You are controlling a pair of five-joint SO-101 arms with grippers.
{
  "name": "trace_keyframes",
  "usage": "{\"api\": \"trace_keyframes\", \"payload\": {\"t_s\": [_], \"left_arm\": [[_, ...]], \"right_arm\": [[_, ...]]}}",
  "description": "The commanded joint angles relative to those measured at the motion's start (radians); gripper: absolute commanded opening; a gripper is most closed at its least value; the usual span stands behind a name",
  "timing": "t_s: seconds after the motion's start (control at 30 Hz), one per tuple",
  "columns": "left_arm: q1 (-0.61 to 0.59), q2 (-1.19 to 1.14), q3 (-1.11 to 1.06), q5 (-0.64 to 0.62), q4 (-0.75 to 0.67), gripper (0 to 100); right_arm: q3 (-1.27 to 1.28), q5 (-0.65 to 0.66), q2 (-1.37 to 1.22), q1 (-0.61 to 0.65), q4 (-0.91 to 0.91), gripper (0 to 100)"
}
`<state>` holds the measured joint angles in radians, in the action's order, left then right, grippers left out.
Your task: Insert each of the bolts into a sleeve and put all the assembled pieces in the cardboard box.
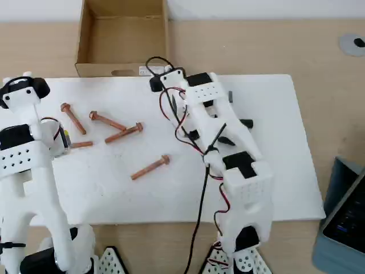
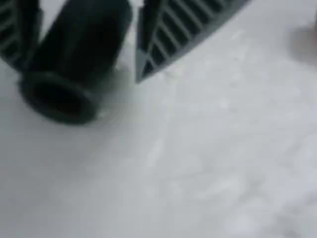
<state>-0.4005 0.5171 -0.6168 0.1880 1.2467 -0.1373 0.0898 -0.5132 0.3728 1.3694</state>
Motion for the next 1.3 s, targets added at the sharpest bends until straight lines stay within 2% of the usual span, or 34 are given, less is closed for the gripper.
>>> {"api": "trace_keyframes", "payload": {"t_s": [0.0,0.03,0.27,0.6,0.7,0.9,1.07,1.27], "left_arm": [[-0.002,0.002,0.044,0.008,0.006,11],[-0.002,0.002,0.043,0.008,0.006,11],[-0.002,0.002,0.043,0.006,0.008,11],[0.002,0.010,0.069,0.008,0.028,11],[0.038,0.004,0.107,0.009,0.064,11],[0.282,0.002,0.190,0.052,0.173,10],[0.497,0.001,0.216,0.091,0.190,10],[0.652,-0.101,0.218,0.149,0.186,10]], "right_arm": [[-0.031,-0.005,-0.036,0.012,-0.021,3.4],[-0.031,-0.005,-0.044,0.012,-0.021,0.6],[-0.033,-0.003,0.015,0.012,-0.017,1.0],[-0.033,0.005,0.326,0.008,0.094,1.0],[-0.033,0.005,0.438,-0.018,0.141,1.0],[-0.028,0.011,0.619,-0.140,0.250,1.0],[-0.025,0.058,0.697,-0.271,0.330,1.0],[-0.013,0.104,0.723,-0.437,0.362,1.0]]}}
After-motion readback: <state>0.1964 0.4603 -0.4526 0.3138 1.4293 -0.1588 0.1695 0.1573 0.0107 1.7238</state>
